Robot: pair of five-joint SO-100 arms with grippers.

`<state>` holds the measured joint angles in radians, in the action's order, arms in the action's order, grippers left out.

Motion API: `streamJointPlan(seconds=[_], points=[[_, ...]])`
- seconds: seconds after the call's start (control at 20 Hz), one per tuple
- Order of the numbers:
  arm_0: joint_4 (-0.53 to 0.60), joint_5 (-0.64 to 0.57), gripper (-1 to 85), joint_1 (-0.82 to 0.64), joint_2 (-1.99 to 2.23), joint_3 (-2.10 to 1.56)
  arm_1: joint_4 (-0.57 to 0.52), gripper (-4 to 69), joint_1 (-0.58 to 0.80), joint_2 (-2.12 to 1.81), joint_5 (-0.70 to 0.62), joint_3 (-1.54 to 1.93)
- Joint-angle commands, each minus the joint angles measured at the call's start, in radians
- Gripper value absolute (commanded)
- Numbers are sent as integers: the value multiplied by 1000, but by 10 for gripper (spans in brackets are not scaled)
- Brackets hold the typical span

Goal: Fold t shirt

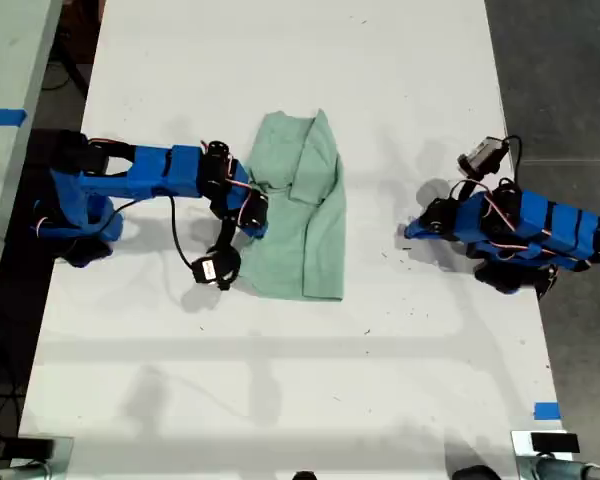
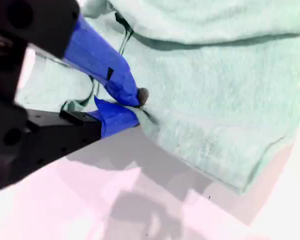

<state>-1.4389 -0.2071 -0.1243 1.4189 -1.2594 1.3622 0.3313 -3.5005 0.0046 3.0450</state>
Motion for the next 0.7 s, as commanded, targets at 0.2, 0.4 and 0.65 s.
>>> streamJointPlan(seconds=[0.2,0.4,0.65], points=[[245,-152,-2,9,-164,201,9,-4,5,-12,0,40],[367,-172,118,9,-322,268,9,-4,3,-12,-3,38],[359,-222,207,5,-255,268,9,-4,3,-12,-5,38]])
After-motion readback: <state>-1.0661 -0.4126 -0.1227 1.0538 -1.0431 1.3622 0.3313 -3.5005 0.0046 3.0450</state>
